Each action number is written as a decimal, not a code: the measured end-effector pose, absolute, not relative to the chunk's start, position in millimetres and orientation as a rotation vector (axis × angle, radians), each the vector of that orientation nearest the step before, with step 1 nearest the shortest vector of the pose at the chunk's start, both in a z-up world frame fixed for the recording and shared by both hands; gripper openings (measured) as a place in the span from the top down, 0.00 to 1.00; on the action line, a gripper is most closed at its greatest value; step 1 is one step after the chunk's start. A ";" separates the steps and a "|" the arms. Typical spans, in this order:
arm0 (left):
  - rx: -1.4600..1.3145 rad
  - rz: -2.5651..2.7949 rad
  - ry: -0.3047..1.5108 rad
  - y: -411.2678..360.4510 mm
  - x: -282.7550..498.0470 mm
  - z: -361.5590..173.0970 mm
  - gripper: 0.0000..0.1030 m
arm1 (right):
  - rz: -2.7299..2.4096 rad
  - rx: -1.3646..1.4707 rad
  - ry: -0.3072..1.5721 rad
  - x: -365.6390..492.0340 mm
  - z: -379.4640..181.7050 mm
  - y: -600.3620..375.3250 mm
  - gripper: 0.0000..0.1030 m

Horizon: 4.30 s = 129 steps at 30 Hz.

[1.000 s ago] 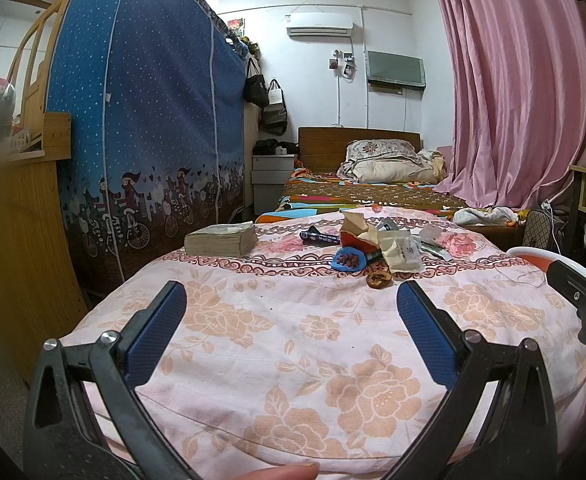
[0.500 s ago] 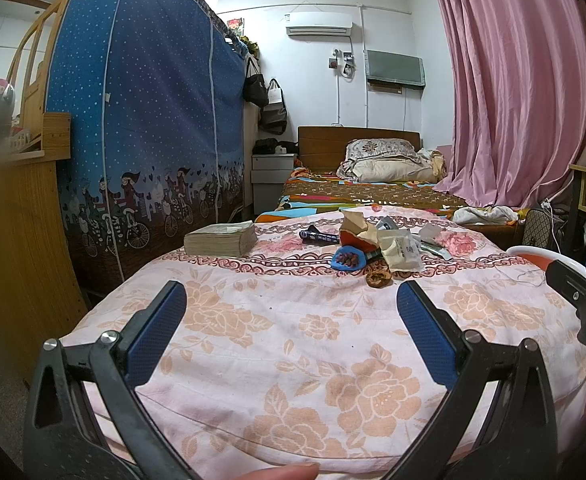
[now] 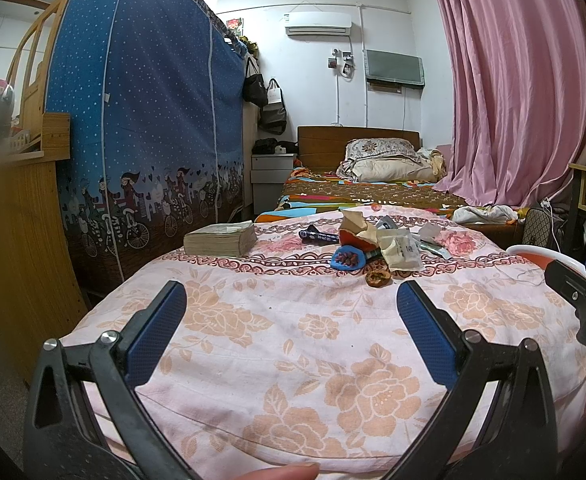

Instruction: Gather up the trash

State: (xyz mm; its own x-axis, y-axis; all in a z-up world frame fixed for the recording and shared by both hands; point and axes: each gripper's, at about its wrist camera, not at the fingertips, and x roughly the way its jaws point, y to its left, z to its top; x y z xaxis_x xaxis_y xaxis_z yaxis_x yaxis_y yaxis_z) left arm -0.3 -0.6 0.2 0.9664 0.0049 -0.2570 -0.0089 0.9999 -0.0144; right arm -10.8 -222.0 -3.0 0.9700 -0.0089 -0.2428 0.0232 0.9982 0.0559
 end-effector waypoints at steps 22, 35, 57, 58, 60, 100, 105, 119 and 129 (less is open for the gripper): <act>-0.044 0.023 0.250 4.1 2.5 -2.2 0.11 | -0.022 0.048 0.267 -7.8 -5.8 -223.5 0.00; -0.081 0.039 0.269 10.7 3.2 -2.0 0.11 | -0.027 0.045 0.295 -6.1 -10.0 -222.9 0.00; -0.097 -0.026 0.196 7.7 16.0 18.2 0.11 | -0.010 0.045 0.293 4.8 -0.7 -220.0 0.00; -0.084 -0.036 0.197 8.2 19.9 21.4 0.11 | -0.005 0.039 0.287 6.6 2.5 -220.4 0.00; -0.072 -0.049 0.196 8.6 25.9 25.3 0.11 | 0.001 0.021 0.267 10.7 10.9 -220.9 0.00; -0.151 -0.335 0.738 20.9 170.8 -1.8 0.50 | 0.380 0.024 0.825 209.4 -9.1 -164.9 0.38; -0.114 -0.396 0.781 7.8 181.7 -4.2 0.49 | 0.366 0.046 0.790 201.5 -1.9 -179.5 0.39; -0.082 -0.472 0.890 -18.4 207.5 -12.1 0.72 | 0.333 0.061 0.742 188.5 1.7 -203.2 0.39; -0.038 -0.425 0.741 -23.4 164.8 9.3 0.72 | 0.328 0.042 0.611 163.9 15.3 -211.2 0.39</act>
